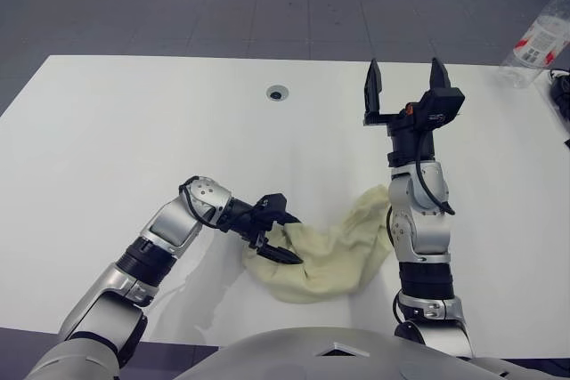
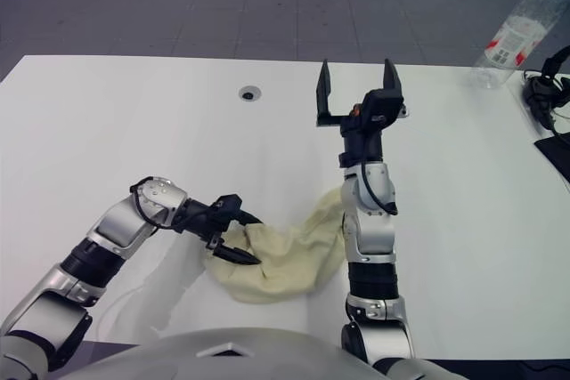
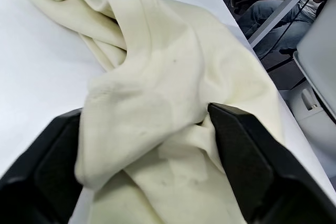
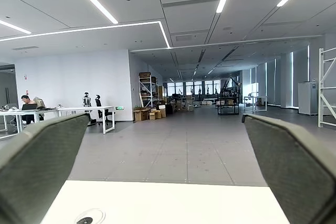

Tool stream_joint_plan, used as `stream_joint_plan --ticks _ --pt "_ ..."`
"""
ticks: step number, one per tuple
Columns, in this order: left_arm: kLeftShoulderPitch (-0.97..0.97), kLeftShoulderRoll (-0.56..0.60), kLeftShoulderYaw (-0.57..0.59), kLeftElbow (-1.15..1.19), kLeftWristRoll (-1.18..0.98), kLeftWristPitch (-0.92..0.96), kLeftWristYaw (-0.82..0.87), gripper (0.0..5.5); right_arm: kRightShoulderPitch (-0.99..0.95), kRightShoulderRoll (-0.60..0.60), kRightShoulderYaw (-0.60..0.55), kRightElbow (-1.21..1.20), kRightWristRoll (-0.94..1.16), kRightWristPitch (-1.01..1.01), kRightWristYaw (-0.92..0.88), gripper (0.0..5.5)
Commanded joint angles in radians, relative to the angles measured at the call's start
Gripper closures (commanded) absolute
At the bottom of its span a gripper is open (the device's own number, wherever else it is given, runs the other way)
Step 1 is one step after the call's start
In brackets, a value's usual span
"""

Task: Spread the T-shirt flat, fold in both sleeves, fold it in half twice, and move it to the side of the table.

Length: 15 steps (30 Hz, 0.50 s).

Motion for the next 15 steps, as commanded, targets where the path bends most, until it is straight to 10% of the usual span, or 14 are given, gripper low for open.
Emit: stream_joint_plan --ticks 1,15 --pt "0.006 0.015 0.002 -0.037 -0.002 0.005 -0.014 2.68 -0.003 0.004 0.002 -0.011 0.000 0.004 -0.003 0.10" --pt "0.004 0.016 0.042 -0.062 -0.042 0.013 -0.023 5.03 -0.005 0.001 0.006 -0.004 -0.007 0.002 0.000 0.10"
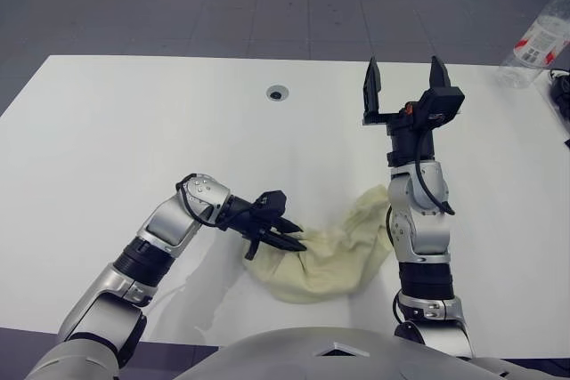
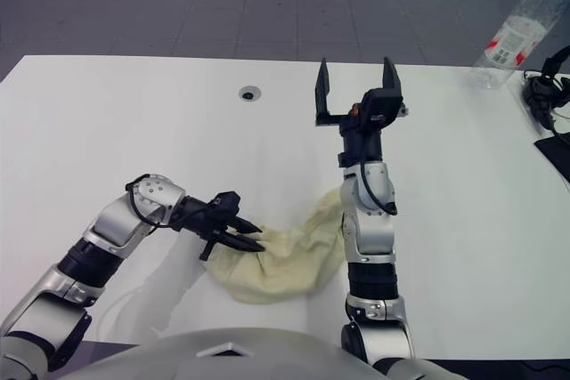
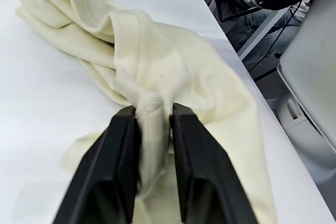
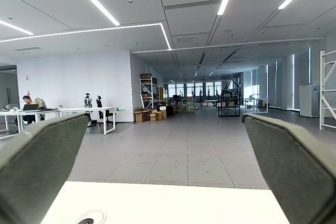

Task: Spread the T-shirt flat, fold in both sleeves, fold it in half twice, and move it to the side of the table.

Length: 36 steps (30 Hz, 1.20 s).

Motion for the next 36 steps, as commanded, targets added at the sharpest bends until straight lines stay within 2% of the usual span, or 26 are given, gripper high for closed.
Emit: stream_joint_plan --ticks 1,3,19,20,21,28,36 --pt "0.001 0.015 0.007 -0.013 0.001 0.006 -0.003 5.24 -0.005 0.001 0.001 -0.001 -0.001 0.001 0.000 0.10" --pt "0.002 0.016 0.006 -0.012 0.004 0.003 -0.002 5.47 -0.005 0.001 0.001 -0.001 -0.001 0.001 0.000 0.10" --pt "0.022 0.015 0.012 -0.017 -0.007 -0.025 -0.003 5.47 -0.002 -0.001 0.010 -0.008 -0.009 0.002 -0.001 0.10" --pt "0.026 0.013 0.018 -0.019 -0.014 -0.030 -0.004 5.10 -0.002 -0.001 0.010 -0.008 -0.009 0.002 -0.001 0.10" --pt "0.031 0.013 0.023 -0.023 -0.022 -0.030 -0.006 5.05 -0.002 -0.001 0.011 -0.008 -0.010 0.002 0.000 0.10" --pt "0.028 0.005 0.024 -0.025 -0.048 0.003 -0.003 3.64 -0.002 -0.003 0.009 -0.004 -0.017 0.005 -0.003 0.10" --pt "0.012 -0.016 0.043 -0.052 -0.120 0.100 0.001 2.34 -0.003 -0.004 0.013 0.006 -0.030 0.003 0.001 0.10"
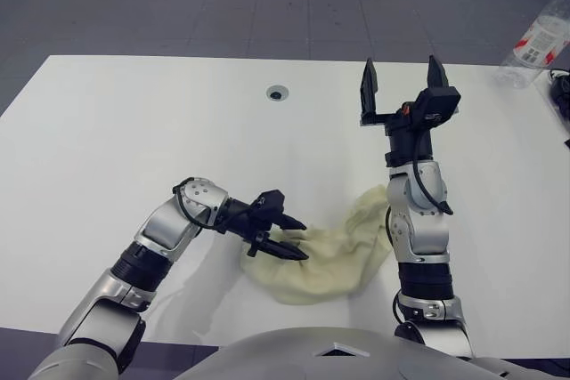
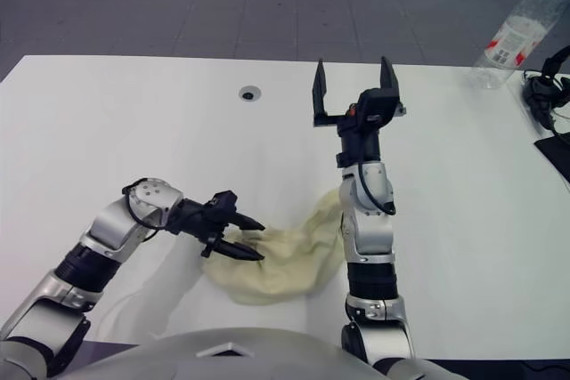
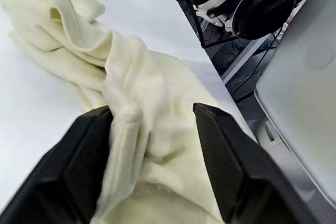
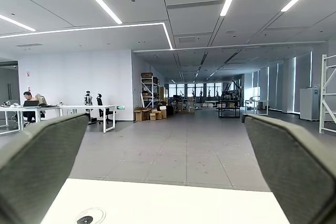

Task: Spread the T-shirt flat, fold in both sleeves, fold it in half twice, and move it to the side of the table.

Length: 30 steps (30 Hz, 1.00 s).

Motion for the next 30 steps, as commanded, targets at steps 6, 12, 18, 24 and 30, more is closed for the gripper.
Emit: stream_joint_plan --ticks 6,12,18,24,30 --pt "-0.030 -0.025 0.033 -0.021 -0.071 0.119 0.020 1.37 -0.005 -0.001 0.006 0.010 -0.012 0.000 0.002 0.10" --pt "-0.035 -0.033 0.022 -0.013 -0.064 0.154 0.037 1.34 -0.001 -0.004 0.009 0.007 -0.021 -0.004 0.003 0.10" --pt "-0.026 -0.023 -0.011 -0.001 -0.016 0.127 0.036 2.33 0.001 -0.005 0.012 0.005 -0.024 -0.006 0.002 0.10" --pt "-0.025 -0.022 -0.016 0.005 0.002 0.117 0.035 3.51 0.002 -0.006 0.013 0.004 -0.025 -0.008 0.003 0.10" --pt "-0.027 -0.030 -0.012 0.023 0.021 0.097 0.049 4.54 0.005 -0.006 0.015 -0.002 -0.026 -0.008 0.004 0.10"
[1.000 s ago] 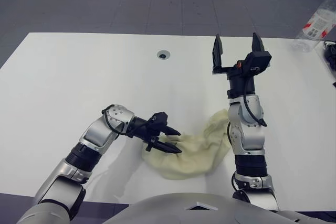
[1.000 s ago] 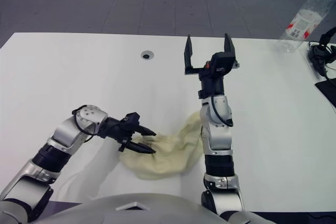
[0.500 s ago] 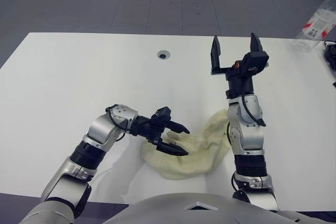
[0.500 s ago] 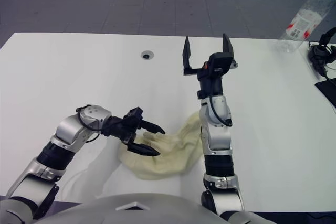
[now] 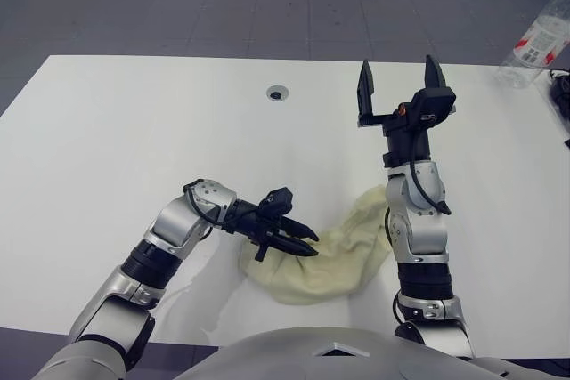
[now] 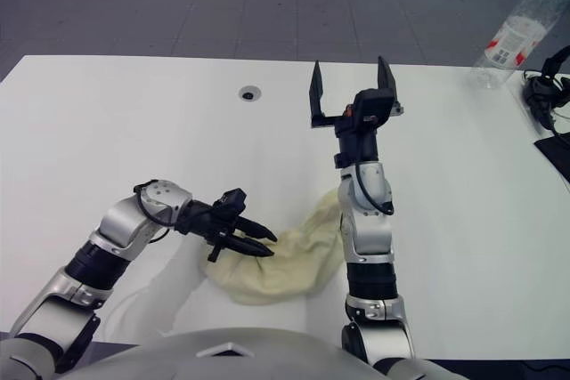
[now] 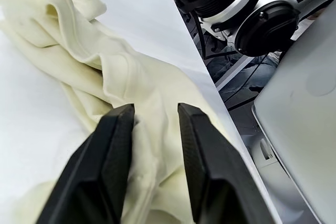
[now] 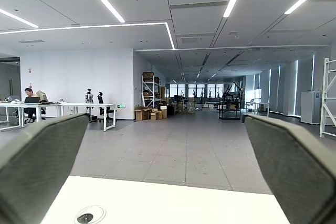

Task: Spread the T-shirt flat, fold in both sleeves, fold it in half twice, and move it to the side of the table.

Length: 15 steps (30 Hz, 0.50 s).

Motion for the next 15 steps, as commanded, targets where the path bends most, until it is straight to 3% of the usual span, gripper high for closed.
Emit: stream_joint_plan --ticks 1,5,15 --pt "-0.011 0.006 -0.001 0.015 0.024 -0.013 0.019 4.75 0.006 -0.005 0.005 -0.008 -0.007 -0.002 0.002 0.10" --pt "-0.012 0.003 0.000 0.021 0.038 -0.036 0.026 5.46 0.007 -0.004 0.007 -0.010 -0.009 -0.004 0.004 0.10" --pt "-0.012 -0.003 -0.007 0.055 0.083 -0.096 0.041 5.46 0.008 -0.003 0.007 -0.012 -0.003 -0.009 0.003 0.10"
